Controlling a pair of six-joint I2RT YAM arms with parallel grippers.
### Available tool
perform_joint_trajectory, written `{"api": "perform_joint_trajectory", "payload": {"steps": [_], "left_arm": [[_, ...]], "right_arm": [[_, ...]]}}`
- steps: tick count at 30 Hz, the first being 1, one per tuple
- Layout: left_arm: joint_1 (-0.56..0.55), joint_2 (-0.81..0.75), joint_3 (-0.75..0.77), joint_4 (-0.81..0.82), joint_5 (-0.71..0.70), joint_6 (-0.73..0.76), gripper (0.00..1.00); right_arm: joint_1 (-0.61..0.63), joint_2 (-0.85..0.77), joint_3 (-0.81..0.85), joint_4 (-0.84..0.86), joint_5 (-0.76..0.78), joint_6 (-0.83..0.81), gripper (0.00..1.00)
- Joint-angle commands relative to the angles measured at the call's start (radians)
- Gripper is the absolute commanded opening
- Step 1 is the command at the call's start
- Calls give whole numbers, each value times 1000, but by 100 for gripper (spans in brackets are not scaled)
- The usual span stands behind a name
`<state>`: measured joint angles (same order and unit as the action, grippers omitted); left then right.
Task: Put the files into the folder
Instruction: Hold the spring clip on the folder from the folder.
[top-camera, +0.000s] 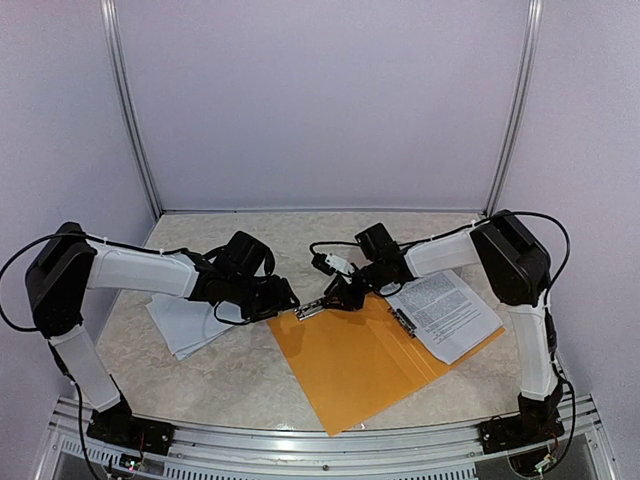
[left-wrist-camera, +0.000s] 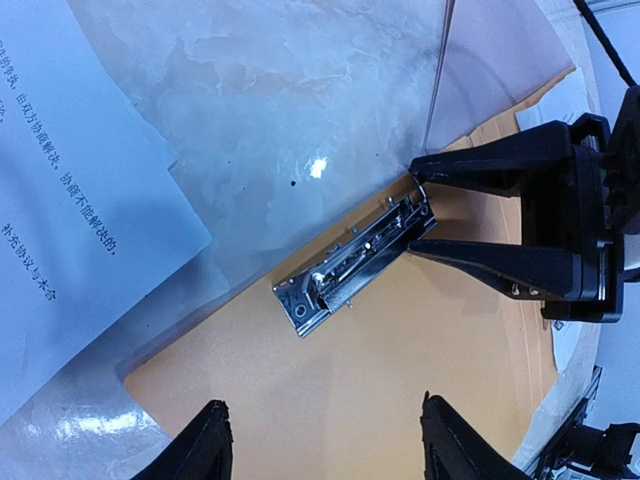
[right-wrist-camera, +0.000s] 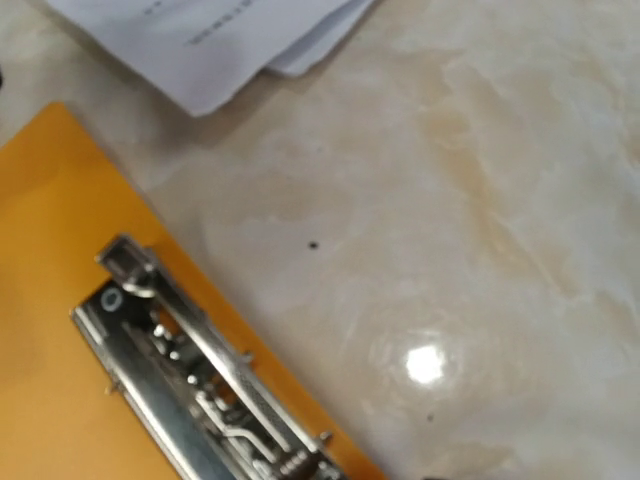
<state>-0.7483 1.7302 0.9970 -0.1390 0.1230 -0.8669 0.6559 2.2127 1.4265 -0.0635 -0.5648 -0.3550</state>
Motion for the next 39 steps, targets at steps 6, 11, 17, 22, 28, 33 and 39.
{"api": "perform_joint_trajectory", "payload": {"steps": [6, 11, 17, 22, 28, 33, 39], "left_arm": [[-12, -14, -3, -23, -28, 9, 67], [-14, 8, 23, -27, -20, 12, 68], [5, 33, 17, 28, 27, -24, 60], [6, 64, 58, 34, 51, -18, 56], [8, 147, 139, 45, 80, -21, 51], [15, 211, 220, 34, 125, -5, 43], [18, 250, 234, 34, 128, -7, 32]], "right_arm": [[-6, -52, -138, 58, 202, 154, 19], [10, -94, -202, 101, 294, 259, 13], [29, -135, -289, 148, 326, 350, 10], [36, -175, -340, 178, 398, 506, 6], [49, -200, -408, 259, 403, 684, 5], [52, -178, -389, 236, 397, 668, 5], [53, -194, -390, 232, 396, 624, 6]]}}
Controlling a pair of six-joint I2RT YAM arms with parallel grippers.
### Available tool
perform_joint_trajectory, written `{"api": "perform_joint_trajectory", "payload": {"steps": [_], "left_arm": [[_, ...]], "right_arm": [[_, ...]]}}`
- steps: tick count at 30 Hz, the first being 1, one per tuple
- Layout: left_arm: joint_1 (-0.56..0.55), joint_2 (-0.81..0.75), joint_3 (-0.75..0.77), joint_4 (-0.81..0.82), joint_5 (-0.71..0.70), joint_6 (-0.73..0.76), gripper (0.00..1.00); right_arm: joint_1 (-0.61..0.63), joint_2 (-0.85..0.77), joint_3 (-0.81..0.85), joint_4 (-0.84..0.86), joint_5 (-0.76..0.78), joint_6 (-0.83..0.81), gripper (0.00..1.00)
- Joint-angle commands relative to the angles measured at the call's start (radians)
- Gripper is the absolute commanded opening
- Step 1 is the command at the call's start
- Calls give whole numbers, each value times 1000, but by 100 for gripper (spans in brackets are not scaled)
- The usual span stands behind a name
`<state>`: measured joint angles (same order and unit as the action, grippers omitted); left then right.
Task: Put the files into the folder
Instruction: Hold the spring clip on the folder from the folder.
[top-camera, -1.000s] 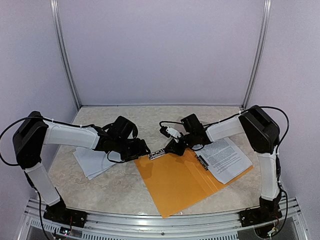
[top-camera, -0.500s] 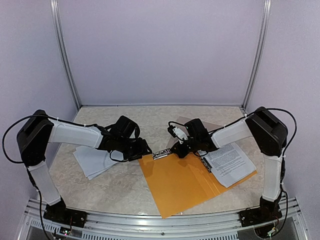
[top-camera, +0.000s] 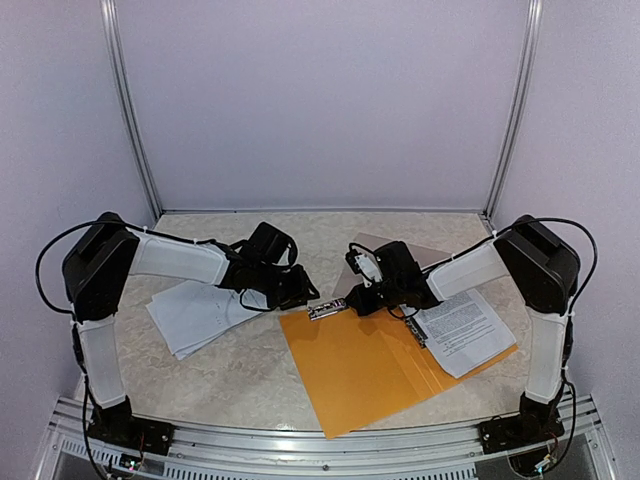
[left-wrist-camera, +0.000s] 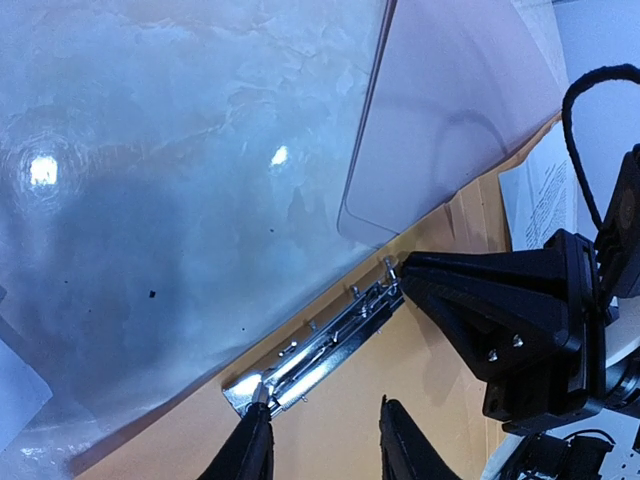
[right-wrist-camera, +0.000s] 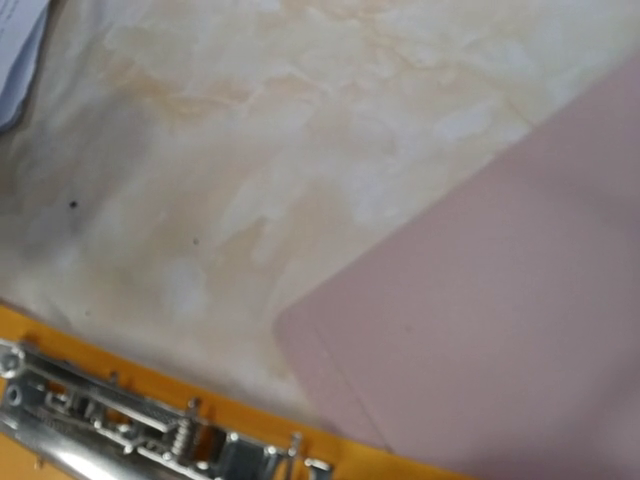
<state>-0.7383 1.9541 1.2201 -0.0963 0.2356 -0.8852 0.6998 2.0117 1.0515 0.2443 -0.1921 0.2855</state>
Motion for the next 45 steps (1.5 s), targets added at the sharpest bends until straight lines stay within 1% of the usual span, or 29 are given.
{"api": "perform_joint_trajectory", "payload": {"steps": [1, 4, 18, 23, 28, 36, 42, 45], "left_arm": [[8, 27, 10, -15, 13, 12, 31], [8, 29, 8, -26, 17, 13, 28], [20, 48, -21, -10, 18, -6, 28], [22, 81, -15, 20, 48, -18, 25], [25, 95, -22, 33, 64, -22, 23], [27, 101, -37, 70, 93, -32, 15], [35, 97, -47, 68, 90, -18, 4], [42, 90, -56, 70, 90, -12, 2]], "right_arm": [[8, 5, -12, -84, 21, -28, 7], [8, 7, 5, -106, 21, -50, 7], [8, 20, 28, -120, -8, -107, 9], [8, 31, 39, -124, -31, -122, 9], [7, 43, 55, -152, -29, -147, 6], [7, 49, 45, -160, -17, -146, 5], [6, 29, 63, -192, -4, -170, 7], [6, 30, 73, -205, -4, -181, 7]]}}
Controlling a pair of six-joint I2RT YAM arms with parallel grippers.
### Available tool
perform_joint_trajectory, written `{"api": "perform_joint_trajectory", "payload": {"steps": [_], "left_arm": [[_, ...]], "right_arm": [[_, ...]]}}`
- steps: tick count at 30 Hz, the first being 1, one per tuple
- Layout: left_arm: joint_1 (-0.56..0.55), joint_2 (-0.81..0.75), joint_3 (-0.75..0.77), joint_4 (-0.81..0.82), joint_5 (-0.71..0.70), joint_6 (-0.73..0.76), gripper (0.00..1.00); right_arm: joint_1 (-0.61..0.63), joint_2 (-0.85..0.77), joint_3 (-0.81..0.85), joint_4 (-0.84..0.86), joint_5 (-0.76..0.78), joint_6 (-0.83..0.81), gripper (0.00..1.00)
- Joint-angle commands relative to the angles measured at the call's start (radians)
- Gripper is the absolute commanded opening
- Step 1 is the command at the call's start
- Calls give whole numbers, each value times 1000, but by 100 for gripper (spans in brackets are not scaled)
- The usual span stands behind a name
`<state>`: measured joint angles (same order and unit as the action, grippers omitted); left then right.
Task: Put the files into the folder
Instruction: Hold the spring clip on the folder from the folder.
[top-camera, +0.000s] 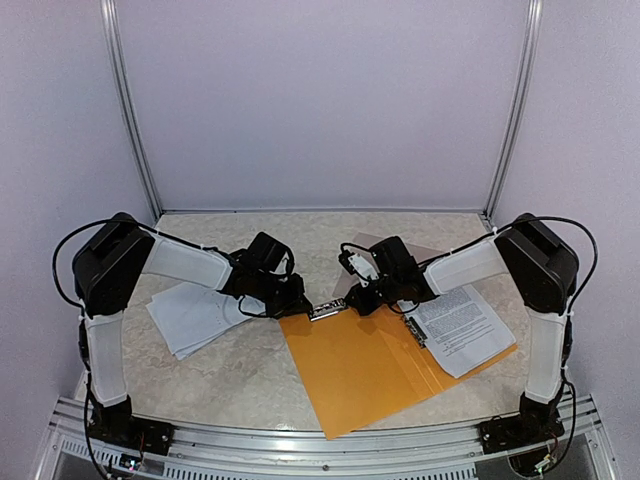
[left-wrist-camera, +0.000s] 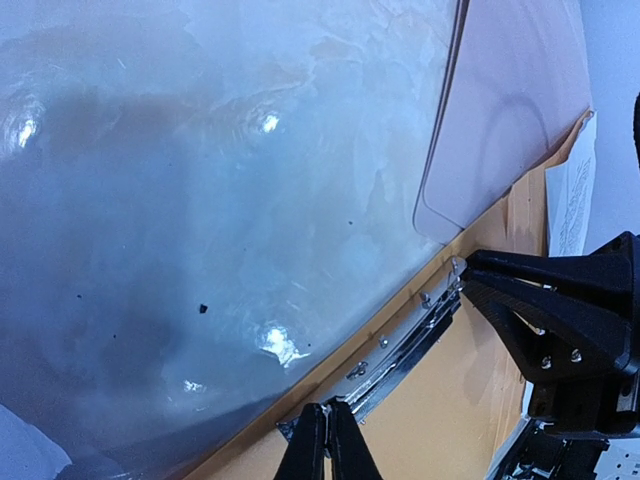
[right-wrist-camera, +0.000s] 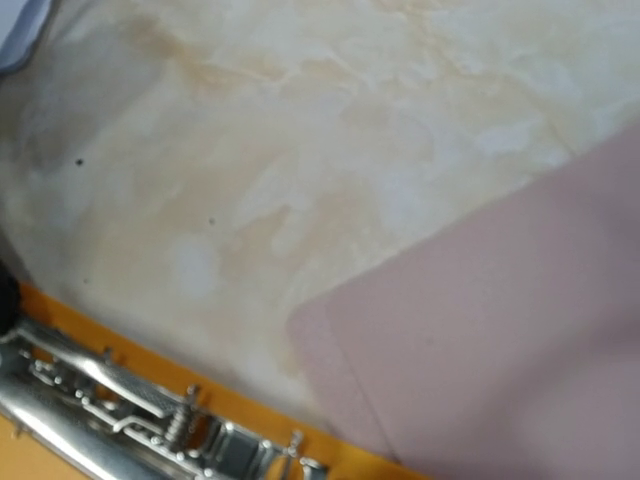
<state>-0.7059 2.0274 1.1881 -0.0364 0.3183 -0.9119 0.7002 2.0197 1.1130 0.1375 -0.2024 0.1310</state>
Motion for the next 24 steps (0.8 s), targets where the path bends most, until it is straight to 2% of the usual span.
{"api": "perform_joint_trajectory", "payload": {"steps": [1, 9, 13, 19, 24], "left_arm": [[11, 13, -26, 10, 5, 15, 2], [11, 12, -27, 8, 13, 24, 2], [13, 15, -18, -13, 16, 52, 0], [27, 13, 14, -86, 32, 136, 0], [40, 6, 35, -131, 86, 237, 0]], "right_arm": [[5, 24, 11, -98, 6, -26, 7], [5, 31, 9, -94, -12, -24, 8], [5, 3, 9, -106, -15, -63, 18], [5, -55, 19, -131, -57, -185, 41], [4, -67, 54, -188, -66, -259, 49]]}}
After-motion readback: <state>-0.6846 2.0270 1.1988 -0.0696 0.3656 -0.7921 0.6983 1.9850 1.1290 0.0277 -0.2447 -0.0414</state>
